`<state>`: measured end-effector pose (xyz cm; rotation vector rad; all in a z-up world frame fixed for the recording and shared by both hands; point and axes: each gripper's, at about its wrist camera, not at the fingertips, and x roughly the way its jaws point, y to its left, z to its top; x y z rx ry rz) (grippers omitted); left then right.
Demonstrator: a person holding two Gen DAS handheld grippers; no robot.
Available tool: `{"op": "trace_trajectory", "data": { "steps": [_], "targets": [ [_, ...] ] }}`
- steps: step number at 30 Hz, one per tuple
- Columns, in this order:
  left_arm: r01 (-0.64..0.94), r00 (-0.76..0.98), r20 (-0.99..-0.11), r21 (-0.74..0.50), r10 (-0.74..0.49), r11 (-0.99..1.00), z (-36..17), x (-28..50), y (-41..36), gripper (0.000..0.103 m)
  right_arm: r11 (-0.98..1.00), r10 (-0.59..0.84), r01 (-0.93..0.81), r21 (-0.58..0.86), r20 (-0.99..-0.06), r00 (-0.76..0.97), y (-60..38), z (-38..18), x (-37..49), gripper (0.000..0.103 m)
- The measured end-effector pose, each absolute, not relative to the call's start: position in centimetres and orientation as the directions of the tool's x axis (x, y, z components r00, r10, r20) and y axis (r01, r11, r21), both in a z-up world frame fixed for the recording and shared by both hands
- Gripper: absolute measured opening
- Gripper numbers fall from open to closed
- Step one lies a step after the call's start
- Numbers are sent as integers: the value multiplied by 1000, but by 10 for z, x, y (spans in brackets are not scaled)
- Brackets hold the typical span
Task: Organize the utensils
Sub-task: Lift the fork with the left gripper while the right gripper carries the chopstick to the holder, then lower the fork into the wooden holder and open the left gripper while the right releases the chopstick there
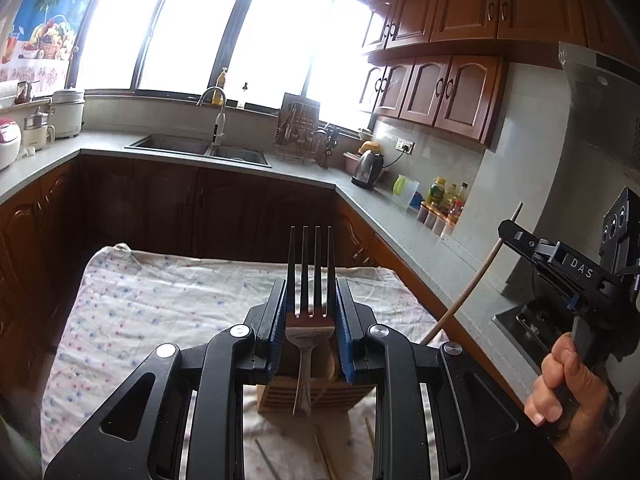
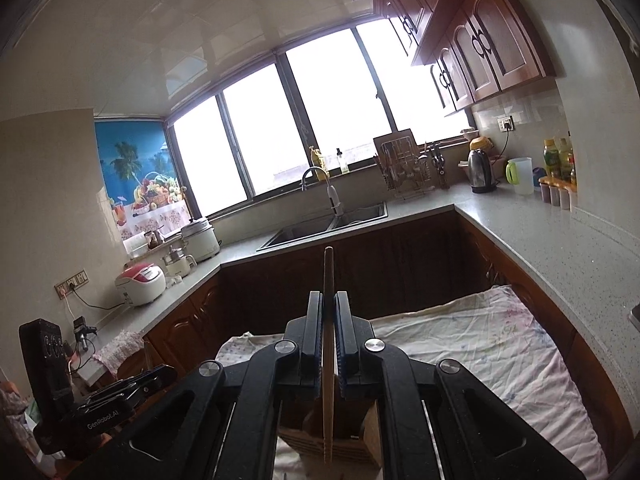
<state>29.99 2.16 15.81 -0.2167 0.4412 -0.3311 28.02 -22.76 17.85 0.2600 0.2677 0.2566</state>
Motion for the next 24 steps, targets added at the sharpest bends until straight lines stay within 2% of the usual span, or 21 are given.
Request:
{"op": "trace_trajectory", "data": {
  "steps": [7, 18, 24],
  "targets": [
    [251, 885, -335, -244, -324, 937, 153, 339, 4, 21, 946, 251, -192, 262, -214, 944, -225, 174, 316, 6],
    [207, 875, -375, -282, -307, 937, 87, 376, -4, 21, 959, 220, -155, 239, -276, 936, -216, 107, 345, 6],
    [183, 856, -420, -297, -301, 937, 62, 385, -6, 21, 953, 216, -136, 272, -292, 932, -220, 82, 353, 6]
  ]
}}
